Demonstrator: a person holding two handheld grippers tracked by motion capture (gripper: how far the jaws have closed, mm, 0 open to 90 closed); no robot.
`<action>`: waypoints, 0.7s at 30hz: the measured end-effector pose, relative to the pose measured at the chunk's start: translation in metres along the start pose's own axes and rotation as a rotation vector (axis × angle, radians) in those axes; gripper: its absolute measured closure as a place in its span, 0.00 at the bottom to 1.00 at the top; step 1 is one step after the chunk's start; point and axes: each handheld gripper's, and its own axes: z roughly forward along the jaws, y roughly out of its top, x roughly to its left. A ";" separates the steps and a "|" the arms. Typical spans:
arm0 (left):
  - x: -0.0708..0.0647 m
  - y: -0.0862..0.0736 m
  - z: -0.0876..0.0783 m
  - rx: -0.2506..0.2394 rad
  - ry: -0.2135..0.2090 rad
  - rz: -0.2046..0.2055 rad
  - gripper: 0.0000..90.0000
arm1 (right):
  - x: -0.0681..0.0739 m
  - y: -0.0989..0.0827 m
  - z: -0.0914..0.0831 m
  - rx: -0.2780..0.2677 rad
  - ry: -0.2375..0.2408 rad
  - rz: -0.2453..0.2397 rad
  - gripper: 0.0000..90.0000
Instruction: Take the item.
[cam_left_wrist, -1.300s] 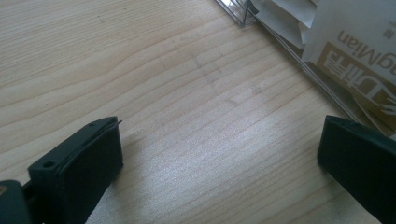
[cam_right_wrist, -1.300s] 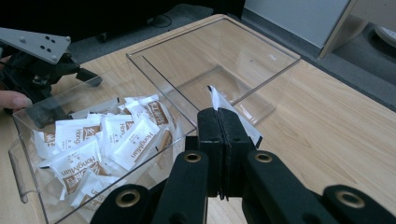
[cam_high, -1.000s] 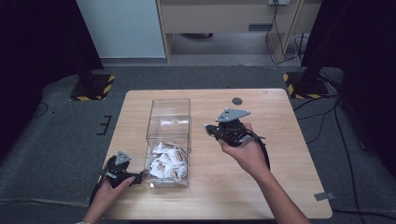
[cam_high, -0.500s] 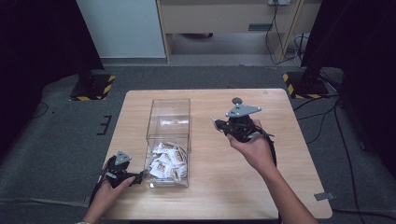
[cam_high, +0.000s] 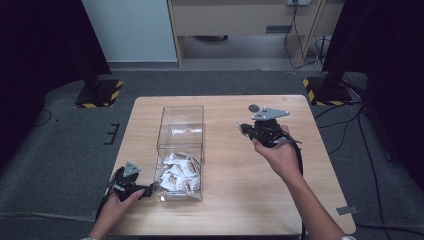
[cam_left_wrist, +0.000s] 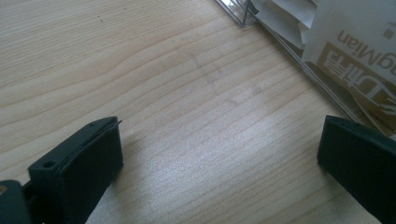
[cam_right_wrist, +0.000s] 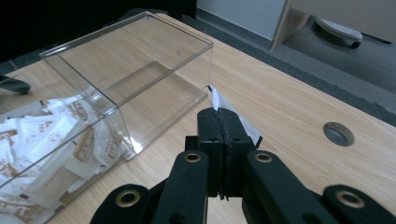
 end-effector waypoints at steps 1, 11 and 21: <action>0.000 0.000 0.000 0.000 0.000 0.000 0.00 | 0.000 0.000 0.000 0.000 0.000 0.000 0.99; 0.000 0.000 0.000 0.000 0.000 0.000 0.00 | -0.021 -0.007 0.002 0.012 -0.046 0.025 0.99; 0.000 0.000 0.000 0.000 0.000 0.000 0.00 | -0.036 -0.011 0.007 0.016 -0.080 0.049 0.99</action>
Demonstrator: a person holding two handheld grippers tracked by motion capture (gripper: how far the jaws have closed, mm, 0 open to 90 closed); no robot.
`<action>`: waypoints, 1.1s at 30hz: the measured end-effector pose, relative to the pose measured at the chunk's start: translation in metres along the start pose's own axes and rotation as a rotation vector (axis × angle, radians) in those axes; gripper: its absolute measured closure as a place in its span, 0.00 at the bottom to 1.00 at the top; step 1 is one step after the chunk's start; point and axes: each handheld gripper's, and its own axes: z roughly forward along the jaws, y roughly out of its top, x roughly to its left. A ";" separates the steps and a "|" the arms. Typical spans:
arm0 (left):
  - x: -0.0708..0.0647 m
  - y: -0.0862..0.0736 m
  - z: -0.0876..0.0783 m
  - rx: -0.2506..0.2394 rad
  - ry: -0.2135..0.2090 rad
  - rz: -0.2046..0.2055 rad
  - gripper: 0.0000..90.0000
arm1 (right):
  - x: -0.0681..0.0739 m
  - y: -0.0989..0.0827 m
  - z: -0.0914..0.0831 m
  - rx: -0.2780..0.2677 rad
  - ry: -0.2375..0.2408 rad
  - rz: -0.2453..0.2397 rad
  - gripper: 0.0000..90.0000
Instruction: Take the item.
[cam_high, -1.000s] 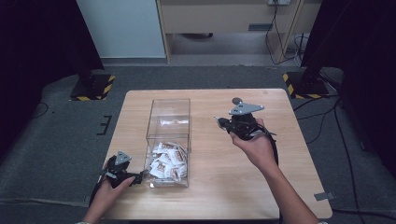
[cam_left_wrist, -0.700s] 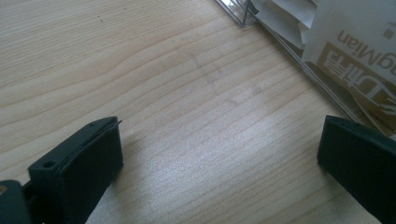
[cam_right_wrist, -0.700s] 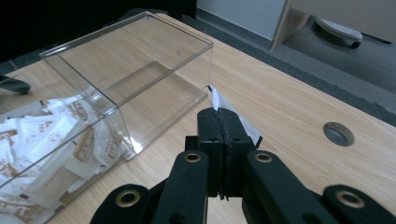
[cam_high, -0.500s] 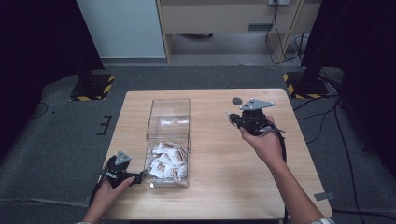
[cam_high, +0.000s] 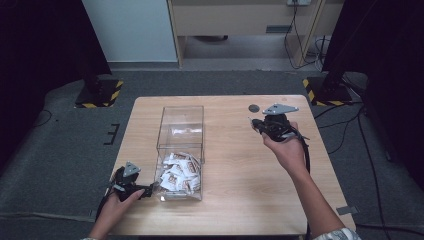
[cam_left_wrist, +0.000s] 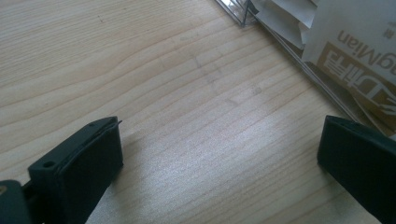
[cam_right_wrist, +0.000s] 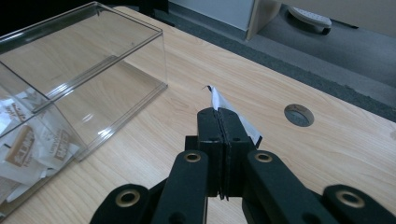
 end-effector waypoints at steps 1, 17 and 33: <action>0.000 0.000 0.000 0.000 0.000 0.000 0.00 | -0.001 0.000 0.001 0.003 -0.002 0.004 0.99; 0.000 0.000 0.000 0.000 0.000 0.000 0.00 | -0.015 -0.015 0.019 0.024 -0.010 0.046 0.99; 0.000 0.000 0.000 0.000 0.000 0.000 0.00 | -0.026 -0.045 0.031 0.069 -0.033 0.092 0.99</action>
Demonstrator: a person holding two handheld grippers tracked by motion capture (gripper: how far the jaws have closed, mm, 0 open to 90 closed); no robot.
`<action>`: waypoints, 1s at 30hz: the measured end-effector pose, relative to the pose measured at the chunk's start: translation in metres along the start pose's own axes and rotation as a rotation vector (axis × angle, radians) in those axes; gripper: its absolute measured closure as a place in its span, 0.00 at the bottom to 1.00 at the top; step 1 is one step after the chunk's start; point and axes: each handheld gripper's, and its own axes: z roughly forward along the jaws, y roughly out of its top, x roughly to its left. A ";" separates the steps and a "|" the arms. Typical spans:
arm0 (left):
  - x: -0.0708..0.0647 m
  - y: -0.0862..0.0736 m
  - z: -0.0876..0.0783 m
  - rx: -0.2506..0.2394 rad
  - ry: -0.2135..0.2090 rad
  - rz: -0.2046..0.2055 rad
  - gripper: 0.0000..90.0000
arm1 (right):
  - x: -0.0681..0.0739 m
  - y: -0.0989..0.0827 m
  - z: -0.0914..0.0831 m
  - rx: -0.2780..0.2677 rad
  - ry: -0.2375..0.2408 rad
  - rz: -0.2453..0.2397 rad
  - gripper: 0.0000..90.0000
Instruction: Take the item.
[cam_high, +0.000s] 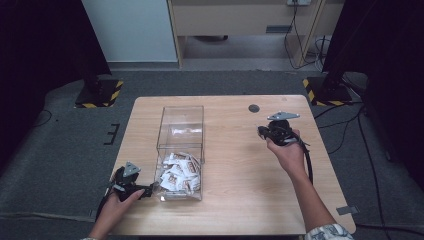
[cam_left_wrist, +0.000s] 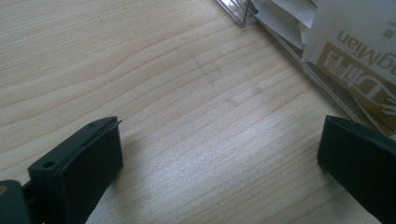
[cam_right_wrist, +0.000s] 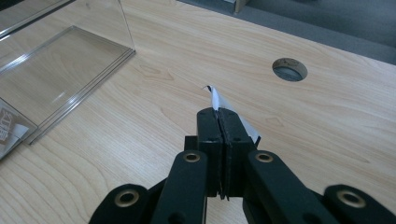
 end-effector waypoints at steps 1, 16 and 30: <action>0.000 0.000 0.000 0.000 0.000 0.000 0.00 | 0.000 -0.001 0.001 0.003 0.000 0.002 0.99; 0.000 0.000 0.000 0.000 0.000 0.000 0.00 | 0.007 -0.012 0.025 0.049 0.017 0.002 0.98; 0.000 0.000 0.000 0.000 0.000 0.000 0.00 | 0.017 -0.025 0.042 0.093 0.036 0.004 0.97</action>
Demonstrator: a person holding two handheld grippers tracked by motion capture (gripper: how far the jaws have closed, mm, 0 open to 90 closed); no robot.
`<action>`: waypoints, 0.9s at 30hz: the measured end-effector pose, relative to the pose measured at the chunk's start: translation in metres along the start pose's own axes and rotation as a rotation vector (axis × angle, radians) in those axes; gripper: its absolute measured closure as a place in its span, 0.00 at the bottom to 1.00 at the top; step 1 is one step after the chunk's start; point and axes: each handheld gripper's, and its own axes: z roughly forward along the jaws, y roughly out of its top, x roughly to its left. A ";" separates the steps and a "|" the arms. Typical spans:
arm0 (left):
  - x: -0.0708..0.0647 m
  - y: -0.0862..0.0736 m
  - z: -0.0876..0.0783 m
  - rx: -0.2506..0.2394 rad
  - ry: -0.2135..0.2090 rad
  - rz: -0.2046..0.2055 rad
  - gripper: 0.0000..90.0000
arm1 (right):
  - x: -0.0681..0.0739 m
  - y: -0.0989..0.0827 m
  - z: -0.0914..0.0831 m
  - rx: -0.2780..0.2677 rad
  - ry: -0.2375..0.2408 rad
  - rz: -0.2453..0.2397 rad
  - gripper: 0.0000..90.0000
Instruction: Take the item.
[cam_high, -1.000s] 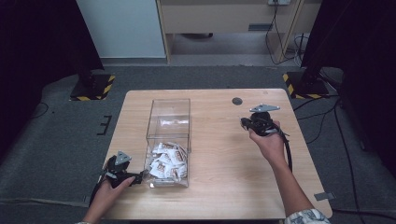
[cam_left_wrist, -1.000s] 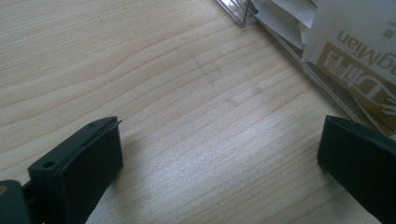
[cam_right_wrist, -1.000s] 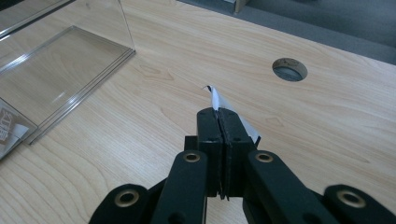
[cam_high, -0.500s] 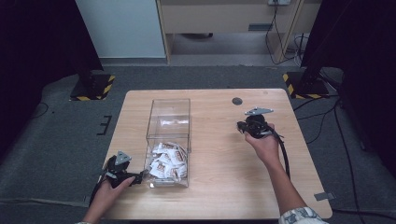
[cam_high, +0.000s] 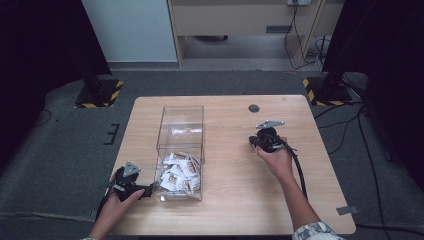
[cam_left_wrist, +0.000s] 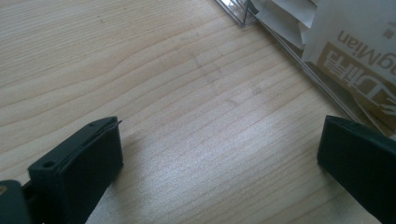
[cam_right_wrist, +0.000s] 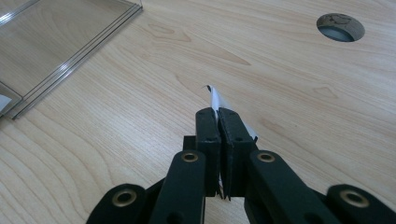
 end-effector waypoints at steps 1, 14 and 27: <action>0.000 0.000 0.000 0.000 0.000 0.000 0.00 | 0.000 0.000 0.000 -0.001 -0.001 0.000 0.96; 0.000 0.000 0.000 0.000 0.000 0.000 0.00 | 0.002 -0.001 0.001 0.009 -0.001 0.003 0.91; 0.000 0.000 0.000 0.000 0.000 0.000 0.00 | -0.002 0.000 -0.001 0.010 -0.014 0.019 0.71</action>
